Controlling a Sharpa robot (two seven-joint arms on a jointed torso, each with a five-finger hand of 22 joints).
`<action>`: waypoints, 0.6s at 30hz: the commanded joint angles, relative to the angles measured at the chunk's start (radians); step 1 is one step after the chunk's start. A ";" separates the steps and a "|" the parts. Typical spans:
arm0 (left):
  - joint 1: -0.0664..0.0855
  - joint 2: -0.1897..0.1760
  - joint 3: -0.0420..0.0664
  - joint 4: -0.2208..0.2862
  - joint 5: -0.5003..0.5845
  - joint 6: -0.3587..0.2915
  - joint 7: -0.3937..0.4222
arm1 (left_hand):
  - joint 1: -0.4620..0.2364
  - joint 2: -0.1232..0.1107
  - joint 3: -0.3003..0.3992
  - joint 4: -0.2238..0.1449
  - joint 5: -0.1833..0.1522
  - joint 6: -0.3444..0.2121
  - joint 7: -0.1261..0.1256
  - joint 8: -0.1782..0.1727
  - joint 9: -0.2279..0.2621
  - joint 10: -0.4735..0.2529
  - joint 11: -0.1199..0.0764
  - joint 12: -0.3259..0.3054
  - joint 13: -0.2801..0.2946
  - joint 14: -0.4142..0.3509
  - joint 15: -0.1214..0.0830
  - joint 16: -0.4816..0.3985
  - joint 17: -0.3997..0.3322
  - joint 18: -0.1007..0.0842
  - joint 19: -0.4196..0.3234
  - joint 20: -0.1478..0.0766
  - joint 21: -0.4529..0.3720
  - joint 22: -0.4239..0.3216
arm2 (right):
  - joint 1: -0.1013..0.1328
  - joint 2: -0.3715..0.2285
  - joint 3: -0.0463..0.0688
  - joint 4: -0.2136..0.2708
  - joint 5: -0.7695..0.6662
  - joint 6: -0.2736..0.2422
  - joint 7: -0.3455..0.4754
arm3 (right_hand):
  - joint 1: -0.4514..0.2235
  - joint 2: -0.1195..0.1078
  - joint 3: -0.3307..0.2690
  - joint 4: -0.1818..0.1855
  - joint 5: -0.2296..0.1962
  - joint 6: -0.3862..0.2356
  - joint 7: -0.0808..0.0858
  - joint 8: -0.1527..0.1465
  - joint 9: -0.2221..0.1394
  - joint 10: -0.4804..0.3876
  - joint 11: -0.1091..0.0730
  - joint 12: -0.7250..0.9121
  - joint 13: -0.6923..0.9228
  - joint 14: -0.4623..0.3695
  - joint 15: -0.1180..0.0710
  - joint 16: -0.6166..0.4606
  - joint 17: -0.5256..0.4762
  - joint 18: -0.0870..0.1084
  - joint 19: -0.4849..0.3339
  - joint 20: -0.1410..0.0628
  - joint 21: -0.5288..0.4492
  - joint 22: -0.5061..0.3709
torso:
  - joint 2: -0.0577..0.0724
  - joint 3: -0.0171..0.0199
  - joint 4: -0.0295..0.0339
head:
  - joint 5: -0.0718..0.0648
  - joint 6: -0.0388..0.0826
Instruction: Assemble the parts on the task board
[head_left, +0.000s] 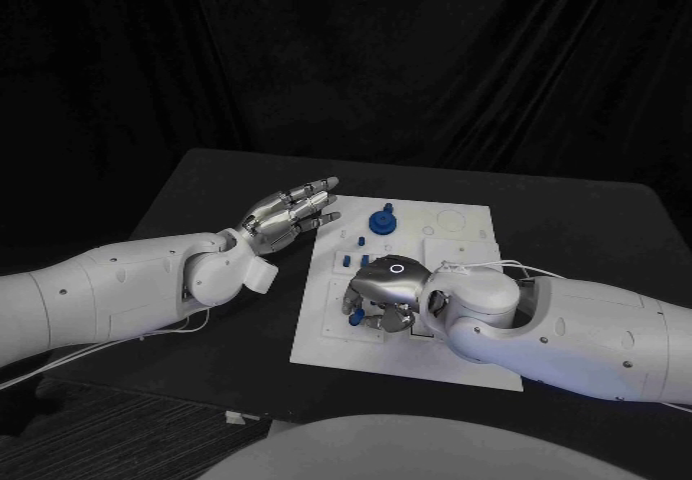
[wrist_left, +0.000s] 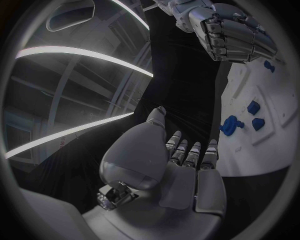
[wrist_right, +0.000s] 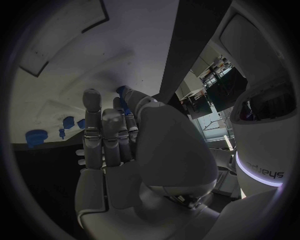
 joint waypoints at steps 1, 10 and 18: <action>-0.002 0.003 0.001 0.000 0.005 0.012 0.014 | -0.001 0.008 -0.001 -0.004 0.003 0.000 0.004 0.005 0.001 -0.003 0.004 0.005 0.001 -0.001 0.000 0.004 0.001 0.010 0.002 -0.002 0.004 0.001 | -0.005 0.000 -0.002 -0.001 -0.006 0.009 -0.014 | -0.024 -0.007 -0.012 0.004 -0.005 -0.041 -0.011 -0.018 -0.009 -0.033 0.006 -0.013 -0.009 -0.011 0.003 -0.008 -0.005 0.004 -0.015 0.003 -0.018 0.046 | 0.000 -0.0002 0.0002 | 0.001 0.000; -0.003 0.005 0.001 -0.005 0.005 0.014 0.013 | -0.001 0.009 -0.001 -0.004 0.003 0.000 0.004 0.005 0.001 -0.003 0.004 0.005 0.001 -0.001 0.000 0.004 0.001 0.010 0.002 -0.002 0.004 0.001 | -0.006 0.001 -0.002 -0.002 -0.006 -0.011 0.002 | -0.062 -0.010 -0.052 0.019 -0.008 -0.149 -0.074 -0.015 -0.034 -0.064 0.011 0.012 0.004 -0.024 0.009 -0.003 -0.008 0.009 -0.028 0.015 -0.035 0.040 | 0.000 -0.0002 -0.0005 | -0.001 0.000; -0.004 0.006 0.001 -0.009 0.005 0.015 0.011 | -0.001 0.009 -0.001 -0.004 0.003 -0.001 0.004 0.005 0.001 -0.003 0.004 0.005 0.001 -0.001 0.000 0.004 0.001 0.010 0.002 -0.002 0.004 0.001 | -0.006 -0.009 -0.002 -0.001 -0.006 -0.068 0.014 | -0.097 0.000 -0.178 0.053 -0.040 -0.186 -0.097 -0.011 -0.051 -0.197 0.027 0.035 0.015 -0.049 0.021 -0.006 -0.024 0.017 -0.050 0.029 -0.106 0.025 | 0.000 0.0001 -0.0005 | -0.001 0.000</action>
